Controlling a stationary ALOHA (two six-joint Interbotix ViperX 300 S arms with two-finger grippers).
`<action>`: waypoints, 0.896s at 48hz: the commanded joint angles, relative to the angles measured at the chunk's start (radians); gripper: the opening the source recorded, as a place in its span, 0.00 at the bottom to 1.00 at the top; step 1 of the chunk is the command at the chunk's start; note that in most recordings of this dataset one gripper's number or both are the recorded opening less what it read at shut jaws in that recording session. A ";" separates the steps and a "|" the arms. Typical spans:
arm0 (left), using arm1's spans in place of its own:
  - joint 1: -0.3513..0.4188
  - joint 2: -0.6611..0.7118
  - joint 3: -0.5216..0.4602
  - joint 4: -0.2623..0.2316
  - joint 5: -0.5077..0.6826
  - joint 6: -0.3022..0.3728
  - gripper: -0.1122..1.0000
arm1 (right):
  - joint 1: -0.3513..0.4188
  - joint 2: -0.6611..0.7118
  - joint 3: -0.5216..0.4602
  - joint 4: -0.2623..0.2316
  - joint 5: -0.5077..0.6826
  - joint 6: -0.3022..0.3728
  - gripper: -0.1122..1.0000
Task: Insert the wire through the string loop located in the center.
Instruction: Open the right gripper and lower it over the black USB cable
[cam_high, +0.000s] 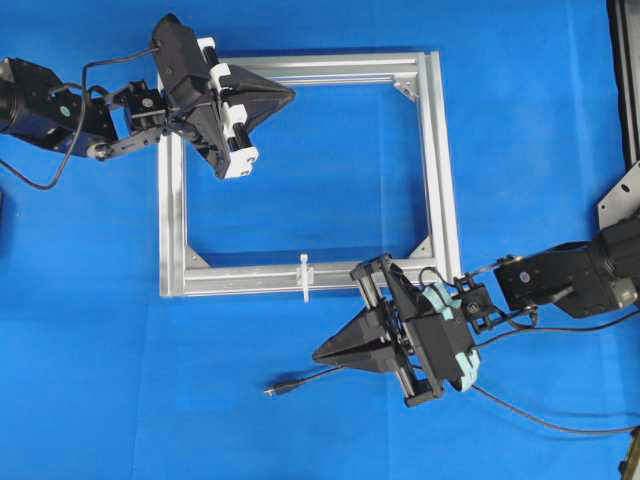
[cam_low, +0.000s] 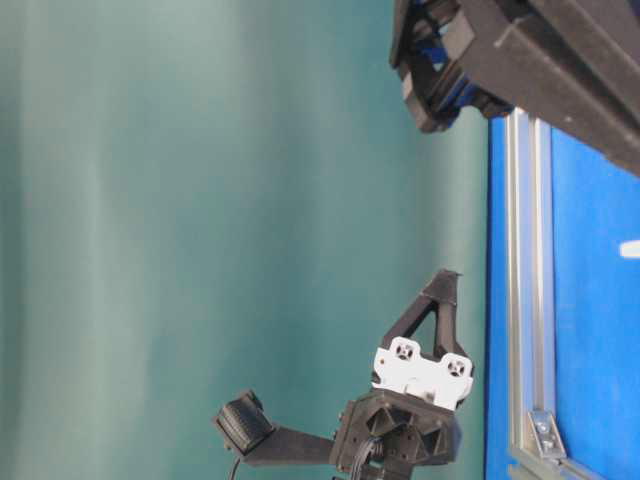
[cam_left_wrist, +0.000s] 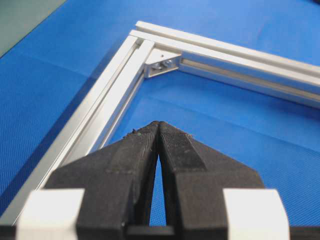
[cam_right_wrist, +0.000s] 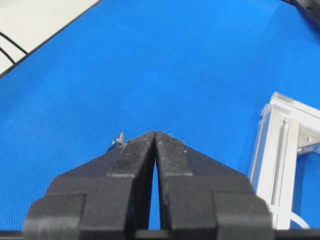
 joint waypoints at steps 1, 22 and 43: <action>-0.003 -0.054 -0.003 0.029 0.005 0.015 0.10 | 0.014 -0.043 -0.006 -0.008 0.000 -0.012 0.10; -0.002 -0.055 -0.002 0.029 0.008 0.023 0.10 | 0.025 -0.069 -0.012 -0.006 0.072 0.009 0.06; -0.002 -0.057 0.000 0.029 0.008 0.023 0.10 | 0.043 -0.067 -0.018 0.002 0.089 0.035 0.91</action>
